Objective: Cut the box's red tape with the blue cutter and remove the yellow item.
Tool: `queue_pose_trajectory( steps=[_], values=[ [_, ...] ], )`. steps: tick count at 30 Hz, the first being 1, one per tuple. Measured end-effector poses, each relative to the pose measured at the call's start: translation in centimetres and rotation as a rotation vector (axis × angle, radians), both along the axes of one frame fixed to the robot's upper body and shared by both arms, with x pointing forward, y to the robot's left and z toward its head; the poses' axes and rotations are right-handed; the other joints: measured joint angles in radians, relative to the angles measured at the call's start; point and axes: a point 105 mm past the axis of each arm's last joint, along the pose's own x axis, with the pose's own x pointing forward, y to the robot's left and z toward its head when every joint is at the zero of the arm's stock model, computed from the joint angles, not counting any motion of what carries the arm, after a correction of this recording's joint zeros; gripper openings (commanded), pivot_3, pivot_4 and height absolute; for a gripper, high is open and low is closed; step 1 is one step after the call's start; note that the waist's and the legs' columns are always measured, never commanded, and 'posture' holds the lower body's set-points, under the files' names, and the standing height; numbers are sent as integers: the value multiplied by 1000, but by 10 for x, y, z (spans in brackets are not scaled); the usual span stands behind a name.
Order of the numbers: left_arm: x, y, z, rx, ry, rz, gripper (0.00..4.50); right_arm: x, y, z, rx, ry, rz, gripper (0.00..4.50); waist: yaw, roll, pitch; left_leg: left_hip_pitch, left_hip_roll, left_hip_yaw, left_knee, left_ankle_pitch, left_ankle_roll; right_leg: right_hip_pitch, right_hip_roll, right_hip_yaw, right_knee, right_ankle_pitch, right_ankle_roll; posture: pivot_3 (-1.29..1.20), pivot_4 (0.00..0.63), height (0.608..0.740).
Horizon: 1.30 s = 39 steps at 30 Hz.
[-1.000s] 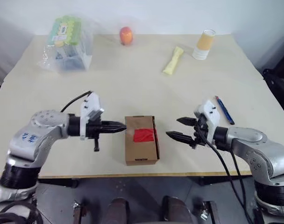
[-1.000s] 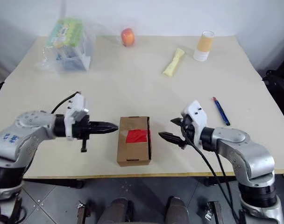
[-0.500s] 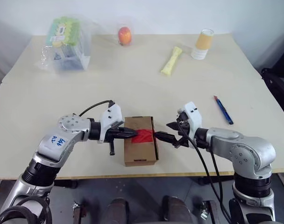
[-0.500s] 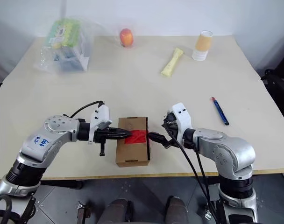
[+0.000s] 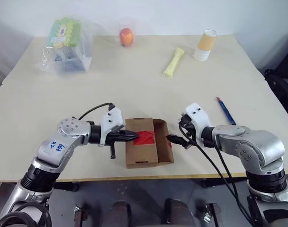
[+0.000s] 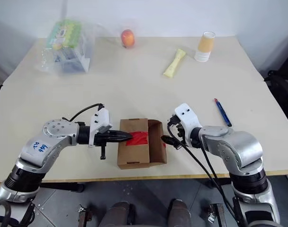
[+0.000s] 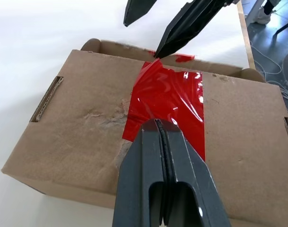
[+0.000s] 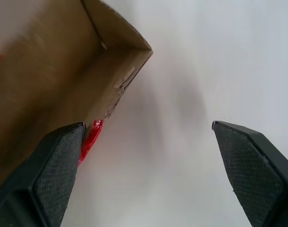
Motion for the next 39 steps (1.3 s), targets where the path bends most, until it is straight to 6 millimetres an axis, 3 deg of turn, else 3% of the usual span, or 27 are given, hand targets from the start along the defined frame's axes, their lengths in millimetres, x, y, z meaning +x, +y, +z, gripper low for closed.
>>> queue_pose_trajectory(
  steps=[6,12,20,26,29,36,39],
  values=[
    [0,0,-1,-8,-13,-3,0,-6,9,-20,-25,13,52,4447,1,0,0,0,0,0,0,0,0,0,0,0,0,0,0,0,150,740],
    [1,1,-5,-14,-4,15,0,-9,-5,-31,-97,-53,107,4447,5,-3,-6,3,0,0,0,0,1,5,0,0,-4,0,0,0,150,740],
    [1,4,-7,-12,-2,30,0,-1,-2,-24,173,99,59,4447,2,-2,-11,4,1,0,1,-1,1,7,1,0,-6,0,0,0,150,740],
    [1,5,-7,-6,-1,30,0,0,25,-22,281,254,125,4447,-9,1,-14,6,1,0,0,-1,1,7,1,0,-5,0,-1,0,150,740],
    [1,6,-8,0,-1,35,0,-1,39,-23,317,326,151,3827,-19,0,-18,8,1,0,-2,-1,1,7,1,0,-2,0,-1,0,150,740],
    [-1,7,-8,0,-6,34,0,-1,55,-33,350,467,181,1409,-23,2,-20,11,1,2,-5,-1,0,7,1,2,-1,0,-1,0,150,740],
    [-3,9,-9,1,-9,38,0,-1,60,-34,346,503,196,1409,-26,2,-20,12,1,2,-8,-1,0,7,1,2,-1,0,-1,0,150,740]
  ],
)
